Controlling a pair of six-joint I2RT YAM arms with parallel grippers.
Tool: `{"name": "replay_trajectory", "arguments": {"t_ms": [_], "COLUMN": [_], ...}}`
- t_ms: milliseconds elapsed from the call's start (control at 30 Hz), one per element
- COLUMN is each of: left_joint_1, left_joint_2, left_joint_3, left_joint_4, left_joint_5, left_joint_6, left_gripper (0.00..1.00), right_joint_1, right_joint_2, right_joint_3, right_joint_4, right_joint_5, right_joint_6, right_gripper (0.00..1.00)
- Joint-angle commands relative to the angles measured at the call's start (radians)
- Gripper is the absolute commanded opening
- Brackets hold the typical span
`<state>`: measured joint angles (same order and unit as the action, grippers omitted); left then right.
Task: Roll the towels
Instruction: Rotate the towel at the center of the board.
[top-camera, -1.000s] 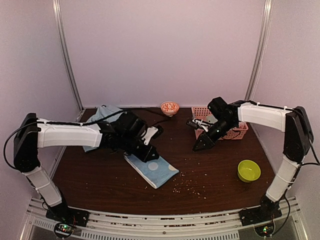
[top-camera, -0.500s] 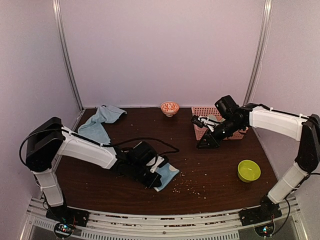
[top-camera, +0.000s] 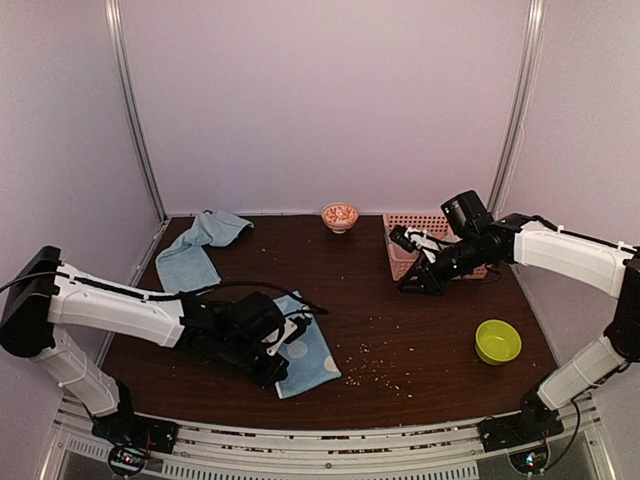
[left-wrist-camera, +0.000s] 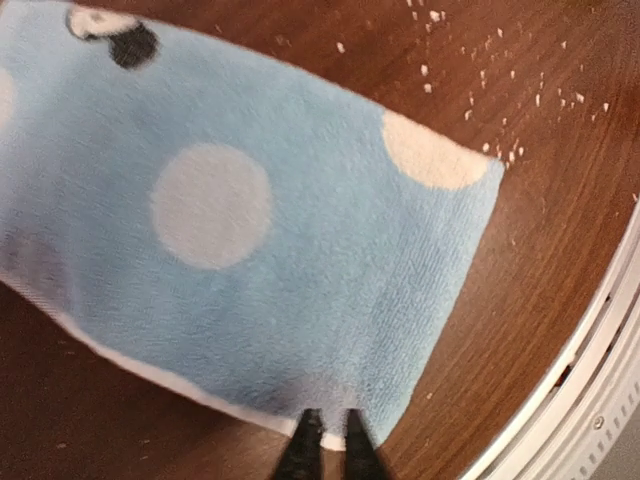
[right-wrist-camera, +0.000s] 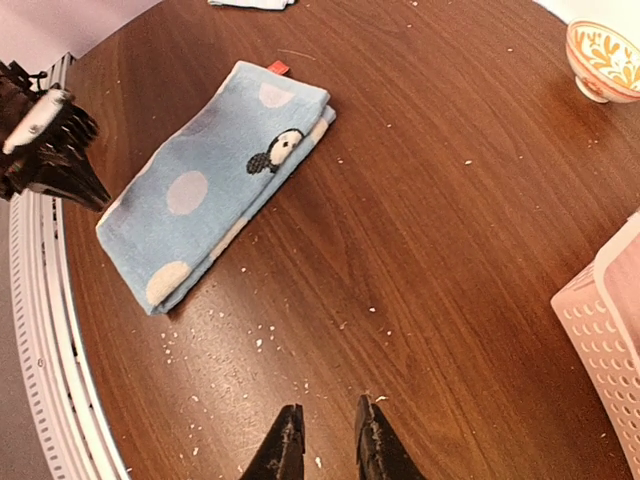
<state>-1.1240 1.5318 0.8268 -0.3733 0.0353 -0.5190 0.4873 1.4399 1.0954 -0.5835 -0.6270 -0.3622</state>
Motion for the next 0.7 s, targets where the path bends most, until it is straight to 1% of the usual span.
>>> {"name": "replay_trajectory", "arguments": {"t_ms": [0, 33, 67, 100, 133, 167, 200, 233, 267, 300, 367, 467, 567, 667], "left_joint_1": [0.007, 0.021, 0.054, 0.098, 0.147, 0.183, 0.215, 0.246, 0.265, 0.283, 0.3, 0.301, 0.302, 0.302], "left_joint_2": [-0.117, -0.131, -0.134, -0.129, -0.115, -0.098, -0.079, -0.057, -0.032, -0.003, 0.065, 0.166, 0.276, 0.371], "left_joint_3": [0.118, 0.132, 0.143, 0.155, 0.166, 0.174, 0.181, 0.187, 0.196, 0.206, 0.23, 0.293, 0.346, 0.401], "left_joint_4": [-0.08, -0.077, -0.078, -0.085, -0.09, -0.089, -0.085, -0.077, -0.065, -0.049, -0.014, 0.01, 0.022, 0.04], "left_joint_5": [-0.185, -0.211, -0.215, -0.19, -0.168, -0.16, -0.164, -0.162, -0.153, -0.147, -0.129, -0.117, -0.112, -0.089], "left_joint_6": [-0.021, -0.031, -0.049, -0.06, -0.068, -0.071, -0.07, -0.061, -0.048, -0.036, -0.007, 0.033, 0.053, 0.067], "left_gripper": [0.3, 0.37, 0.39, 0.37, 0.32, 0.26, 0.2, 0.13, 0.05, 0.0, 0.0, 0.0, 0.0, 0.0], "right_joint_1": [-0.001, -0.001, -0.001, -0.002, -0.004, -0.008, -0.01, -0.015, -0.022, -0.031, -0.04, -0.042, -0.043, -0.043], "right_joint_2": [-0.013, -0.015, -0.018, -0.02, -0.024, -0.027, -0.028, -0.022, -0.01, 0.001, 0.017, -0.005, -0.026, -0.02], "right_joint_3": [0.012, 0.03, 0.051, 0.069, 0.081, 0.088, 0.089, 0.086, 0.084, 0.082, 0.068, 0.013, -0.012, -0.014], "right_joint_4": [0.11, 0.113, 0.117, 0.13, 0.164, 0.196, 0.233, 0.266, 0.271, 0.262, 0.244, 0.278, 0.304, 0.292], "right_joint_5": [0.083, 0.098, 0.123, 0.157, 0.191, 0.223, 0.267, 0.305, 0.316, 0.283, 0.216, 0.196, 0.181, 0.19], "right_joint_6": [0.031, 0.035, 0.041, 0.056, 0.08, 0.101, 0.139, 0.179, 0.201, 0.189, 0.16, 0.149, 0.143, 0.129], "right_gripper": [0.18, 0.19, 0.19, 0.19, 0.2, 0.25, 0.48, 0.82, 0.98, 1.0, 1.0, 1.0, 0.94, 0.89]}}
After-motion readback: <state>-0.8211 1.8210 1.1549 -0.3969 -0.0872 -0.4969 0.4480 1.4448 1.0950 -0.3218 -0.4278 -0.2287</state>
